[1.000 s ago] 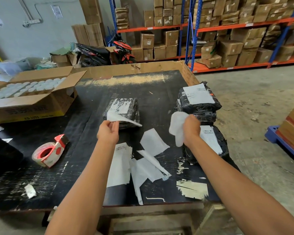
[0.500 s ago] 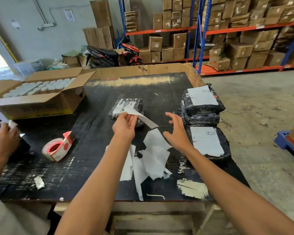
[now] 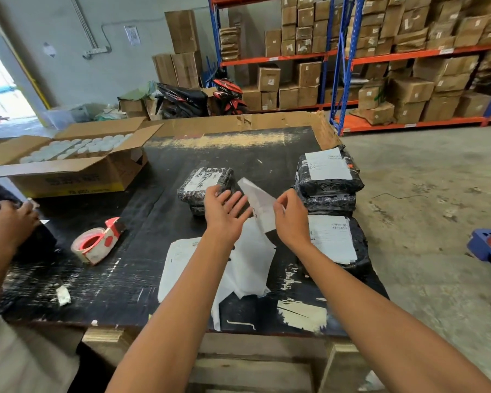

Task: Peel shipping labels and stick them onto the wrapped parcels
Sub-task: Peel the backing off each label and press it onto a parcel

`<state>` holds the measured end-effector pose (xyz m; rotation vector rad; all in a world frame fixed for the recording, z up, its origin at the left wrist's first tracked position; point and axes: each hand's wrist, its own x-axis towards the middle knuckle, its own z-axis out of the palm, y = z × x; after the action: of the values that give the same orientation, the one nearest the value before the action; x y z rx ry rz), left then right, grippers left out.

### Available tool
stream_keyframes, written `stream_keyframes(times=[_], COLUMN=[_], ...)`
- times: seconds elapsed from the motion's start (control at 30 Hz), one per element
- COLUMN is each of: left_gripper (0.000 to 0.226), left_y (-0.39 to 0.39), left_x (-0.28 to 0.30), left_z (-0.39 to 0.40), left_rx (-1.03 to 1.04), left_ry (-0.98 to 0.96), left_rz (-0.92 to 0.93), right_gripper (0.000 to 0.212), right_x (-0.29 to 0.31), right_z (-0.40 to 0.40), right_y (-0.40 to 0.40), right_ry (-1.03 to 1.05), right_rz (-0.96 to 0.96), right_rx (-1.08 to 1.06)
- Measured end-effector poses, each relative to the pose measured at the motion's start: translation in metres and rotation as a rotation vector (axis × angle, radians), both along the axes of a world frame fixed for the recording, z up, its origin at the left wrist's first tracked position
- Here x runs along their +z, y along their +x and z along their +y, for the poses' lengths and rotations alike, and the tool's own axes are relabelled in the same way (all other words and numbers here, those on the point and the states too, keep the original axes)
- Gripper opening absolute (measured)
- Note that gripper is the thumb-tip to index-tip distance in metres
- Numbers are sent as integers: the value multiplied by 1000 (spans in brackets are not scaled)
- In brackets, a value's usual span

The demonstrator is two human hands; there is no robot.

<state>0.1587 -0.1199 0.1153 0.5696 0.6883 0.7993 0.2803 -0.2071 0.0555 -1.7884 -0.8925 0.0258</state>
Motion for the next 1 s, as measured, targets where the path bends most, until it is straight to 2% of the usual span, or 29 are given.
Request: stream_keyframes(times=[0.07,0.17,0.3,0.63,0.73,0.83,1.0], left_gripper=[45,20,5,27,22,34,32], left_y=[0,-1,-7,-6,-6,-5,1], left_x=[-6,-21,-34,-39,-38,-32,-20], left_z=[3,6,5,40,71,108,168], left_rx=[15,-25,-1,92,126,172,242], left_ry=[116,294,452,471,465,486,708], left_rz=[180,464,557,535,566,652,819], right_gripper=[8,6,6,9,8,7,4], right_x=[1,1,-5,-13,-10,-2,13], right_z=[-5,-10,-10,30,52,78,132], right_y=[6,10,9,8,8,8,2], right_ry=[5,12,3,10,-25,-57,-95], right_rz=[204,381,466,464,472,487,535], right_rx=[42,192,299,141,120,133,129])
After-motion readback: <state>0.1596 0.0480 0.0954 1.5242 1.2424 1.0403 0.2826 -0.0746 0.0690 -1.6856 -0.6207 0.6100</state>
